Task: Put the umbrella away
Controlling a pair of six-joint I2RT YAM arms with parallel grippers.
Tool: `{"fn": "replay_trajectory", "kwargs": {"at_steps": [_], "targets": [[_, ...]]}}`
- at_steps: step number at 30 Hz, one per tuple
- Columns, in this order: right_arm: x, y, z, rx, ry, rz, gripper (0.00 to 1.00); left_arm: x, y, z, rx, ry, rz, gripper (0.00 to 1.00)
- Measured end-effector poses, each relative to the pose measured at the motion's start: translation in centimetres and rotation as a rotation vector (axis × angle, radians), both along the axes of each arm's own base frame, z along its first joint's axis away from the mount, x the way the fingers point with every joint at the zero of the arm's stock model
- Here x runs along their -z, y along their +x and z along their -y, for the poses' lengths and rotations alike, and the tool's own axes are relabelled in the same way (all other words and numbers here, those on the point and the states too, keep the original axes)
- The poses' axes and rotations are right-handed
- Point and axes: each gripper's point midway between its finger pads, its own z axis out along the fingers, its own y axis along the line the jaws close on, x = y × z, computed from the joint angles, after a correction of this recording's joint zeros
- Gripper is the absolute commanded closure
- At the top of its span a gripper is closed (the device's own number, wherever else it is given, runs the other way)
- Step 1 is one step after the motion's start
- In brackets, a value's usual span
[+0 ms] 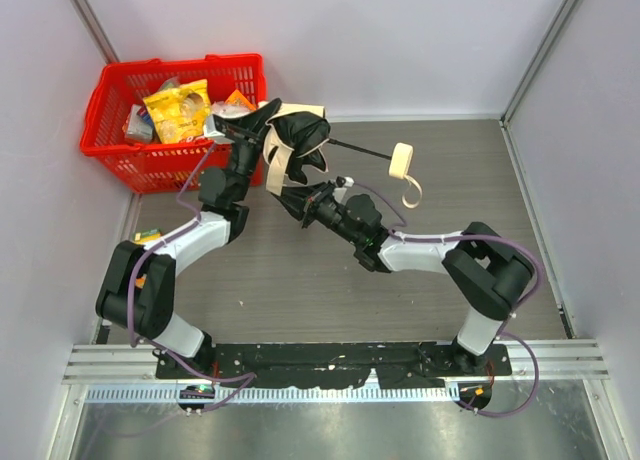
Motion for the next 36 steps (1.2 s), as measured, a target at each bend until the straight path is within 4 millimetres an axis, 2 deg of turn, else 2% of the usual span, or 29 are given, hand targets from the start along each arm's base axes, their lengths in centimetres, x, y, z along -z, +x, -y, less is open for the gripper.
{"fn": "replay_trajectory", "kwargs": {"at_steps": [3,7,13,19,23,29,32,34,36], "targets": [[-0.1,0.8,-0.6,0.007,0.023,0.016,0.99,0.3,-0.2,0.1,0.014,-0.018,-0.018,1.00],[-1.0,2.0,-0.3,0.028,0.067,0.056,0.99,0.7,-0.7,0.5,0.036,-0.035,-0.040,1.00],[-2.2,5.0,2.9,0.074,0.118,0.133,0.99,1.6,-2.1,1.4,0.080,-0.018,-0.056,1.00],[-2.4,7.0,6.2,0.080,0.073,0.246,0.99,1.6,-6.2,2.8,0.211,0.054,-0.019,1.00],[-2.1,6.5,7.1,0.050,0.003,0.376,0.99,3.2,-8.8,4.0,0.322,0.142,-0.055,1.00],[-1.9,4.5,7.2,-0.019,-0.163,0.611,0.99,9.5,-10.3,5.1,0.434,0.274,-0.317,1.00],[-2.7,3.5,7.6,-0.011,-0.272,0.721,0.99,11.9,-10.8,5.1,0.435,0.369,-0.443,1.00],[-3.8,2.3,8.4,0.011,-0.353,0.816,0.99,12.7,-10.9,5.1,0.416,0.457,-0.492,1.00],[-4.3,1.7,9.0,0.039,-0.407,0.873,0.99,12.5,-11.0,5.0,0.401,0.531,-0.501,1.00]]}}
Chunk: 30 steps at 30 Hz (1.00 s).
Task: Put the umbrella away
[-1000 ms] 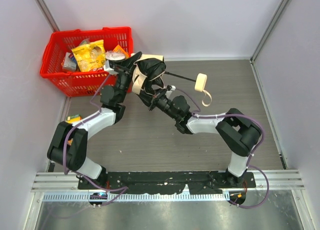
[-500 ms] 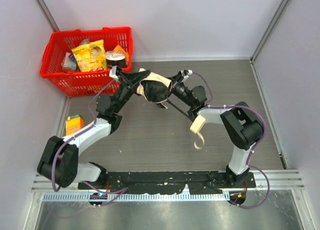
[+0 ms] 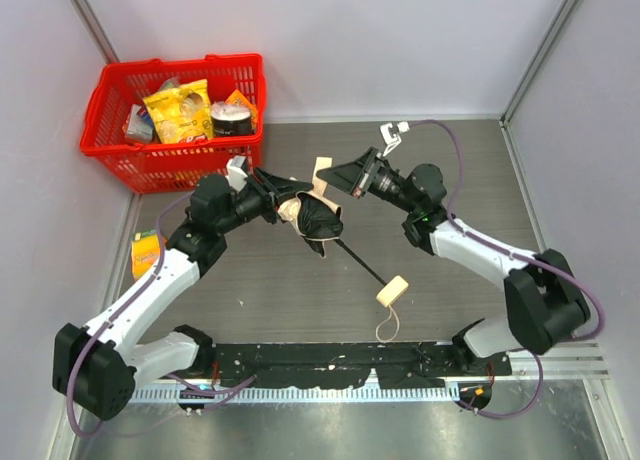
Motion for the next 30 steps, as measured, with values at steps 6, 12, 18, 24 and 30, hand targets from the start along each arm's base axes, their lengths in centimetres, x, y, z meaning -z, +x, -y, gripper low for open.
{"fn": "replay_trajectory", "kwargs": {"at_steps": [6,12,18,24,30], "targets": [[0.6,-1.4,1.1,0.098,-0.126,0.123,0.99,2.8,-0.6,-0.8,-0.003,0.183,-0.011,1.00],[1.1,-3.1,0.5,0.119,-0.217,0.220,0.99,5.1,-1.1,-1.3,-0.010,0.261,-0.047,1.00],[1.9,-4.9,-0.4,0.124,-0.311,0.322,0.99,6.9,-0.8,-1.5,-0.006,0.367,-0.118,1.00],[3.1,-7.8,-1.7,0.108,-0.496,0.470,0.99,9.6,-1.4,-1.0,0.049,0.426,-0.207,1.00],[5.8,-10.3,-3.7,0.085,-0.739,0.583,0.99,12.7,-2.4,-1.4,0.110,0.536,-0.318,1.00]]}}
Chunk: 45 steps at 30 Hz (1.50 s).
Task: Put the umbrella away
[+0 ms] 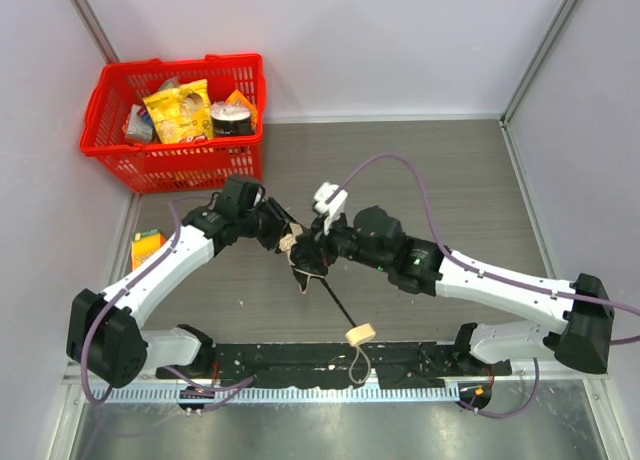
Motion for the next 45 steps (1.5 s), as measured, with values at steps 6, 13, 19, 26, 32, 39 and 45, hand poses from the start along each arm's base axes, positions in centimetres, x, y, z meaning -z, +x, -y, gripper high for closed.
{"fn": "replay_trajectory", "kwargs": {"at_steps": [6,13,19,26,32,39,45], "targets": [[2.3,-3.5,-2.4,-0.048,-0.254,0.163,0.99,4.8,-2.1,-1.1,0.052,0.130,-0.168,1.00],[6.4,-5.4,-4.1,-0.112,-0.486,0.263,0.99,8.7,-4.4,-3.5,0.107,0.370,-0.243,1.00],[6.1,-4.0,-3.7,-0.026,-0.504,0.311,0.99,7.5,-3.0,-3.6,0.096,0.519,-0.081,1.00],[7.2,-2.5,-4.0,0.060,-0.480,0.400,0.99,7.8,-1.0,-5.0,0.038,0.684,0.024,1.00],[9.0,-3.8,-5.1,0.048,-0.551,0.535,0.99,9.6,-1.4,-6.0,0.079,0.775,-0.008,1.00],[10.4,-5.9,-7.0,-0.042,-0.678,0.656,0.99,11.5,-3.4,-8.0,0.176,0.897,-0.100,1.00],[10.7,-5.5,-8.1,-0.072,-0.720,0.655,0.99,11.3,-2.9,-9.3,0.163,0.974,-0.078,1.00]]}}
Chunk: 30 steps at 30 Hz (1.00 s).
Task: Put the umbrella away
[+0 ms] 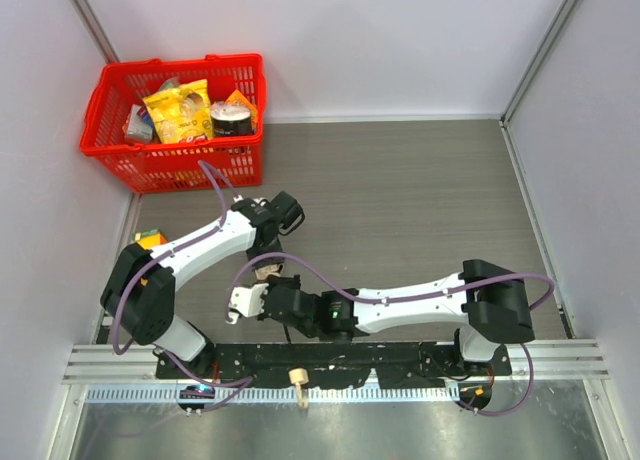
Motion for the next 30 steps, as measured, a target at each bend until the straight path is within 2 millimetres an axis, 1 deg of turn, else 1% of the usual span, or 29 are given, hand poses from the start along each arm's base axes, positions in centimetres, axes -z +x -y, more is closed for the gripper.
{"fn": "replay_trajectory", "kwargs": {"at_steps": [4,7,10,16,20,25,30], "targets": [[0.5,0.8,-0.2,-0.009,0.018,-0.060,0.99,0.0,0.9,-0.4,-0.010,0.028,0.042,1.00],[1.0,1.6,-0.3,-0.022,0.022,-0.125,0.99,0.0,1.9,-0.7,-0.020,0.054,0.085,1.00],[1.8,2.1,-0.7,-0.035,0.003,-0.161,0.99,0.6,2.5,-1.1,-0.021,0.097,0.101,1.00],[4.1,2.4,-2.0,-0.047,-0.107,-0.184,0.99,2.2,2.7,-2.4,0.002,0.203,0.072,1.00],[4.9,2.6,-2.6,-0.049,-0.166,-0.186,0.99,2.8,2.9,-2.9,0.014,0.246,0.065,1.00],[5.5,2.7,-2.9,-0.057,-0.248,-0.181,0.99,3.3,3.1,-3.0,0.016,0.256,0.072,1.00],[6.8,2.7,-3.2,-0.071,-0.341,-0.194,0.99,4.8,2.9,-3.1,0.022,0.269,0.054,1.00]]}}
